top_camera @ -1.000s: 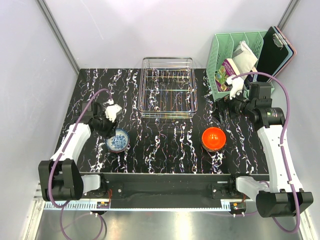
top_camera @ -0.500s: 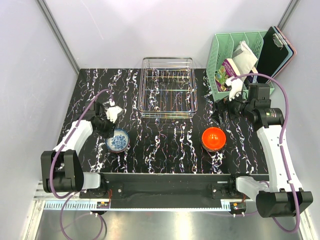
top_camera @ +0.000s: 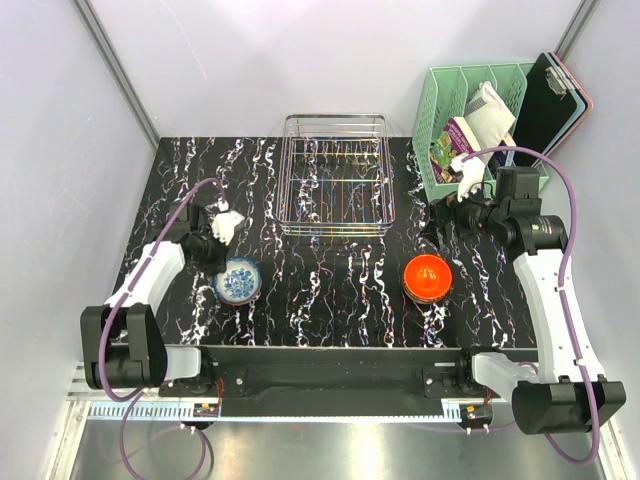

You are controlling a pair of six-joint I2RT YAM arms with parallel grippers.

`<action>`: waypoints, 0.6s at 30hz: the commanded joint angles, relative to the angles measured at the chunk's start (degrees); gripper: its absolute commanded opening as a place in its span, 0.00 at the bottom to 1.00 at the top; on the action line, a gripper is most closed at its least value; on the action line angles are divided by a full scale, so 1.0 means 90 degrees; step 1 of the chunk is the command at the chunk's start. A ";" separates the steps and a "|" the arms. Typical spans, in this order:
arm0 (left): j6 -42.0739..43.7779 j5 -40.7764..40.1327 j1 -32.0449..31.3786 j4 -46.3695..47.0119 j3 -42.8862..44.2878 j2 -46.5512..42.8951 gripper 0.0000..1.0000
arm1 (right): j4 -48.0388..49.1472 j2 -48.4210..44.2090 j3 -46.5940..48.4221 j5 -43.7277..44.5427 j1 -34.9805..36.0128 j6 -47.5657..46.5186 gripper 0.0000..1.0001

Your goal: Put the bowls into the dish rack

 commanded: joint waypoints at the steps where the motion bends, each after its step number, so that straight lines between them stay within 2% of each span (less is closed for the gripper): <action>1: -0.0055 -0.0168 -0.0029 -0.0084 0.0385 -0.0289 0.00 | 0.0011 0.0062 0.0140 -0.0219 -0.0003 0.0136 1.00; 14: -0.0123 -0.0070 -0.0020 -0.0700 0.0893 -0.0475 0.00 | 0.0002 0.0121 0.0111 -0.0356 0.0036 0.0184 1.00; 18: -0.0026 -0.0080 -0.0029 -0.0690 0.0796 -0.0057 0.00 | 0.0002 0.0131 0.0082 -0.0356 0.0066 0.0175 1.00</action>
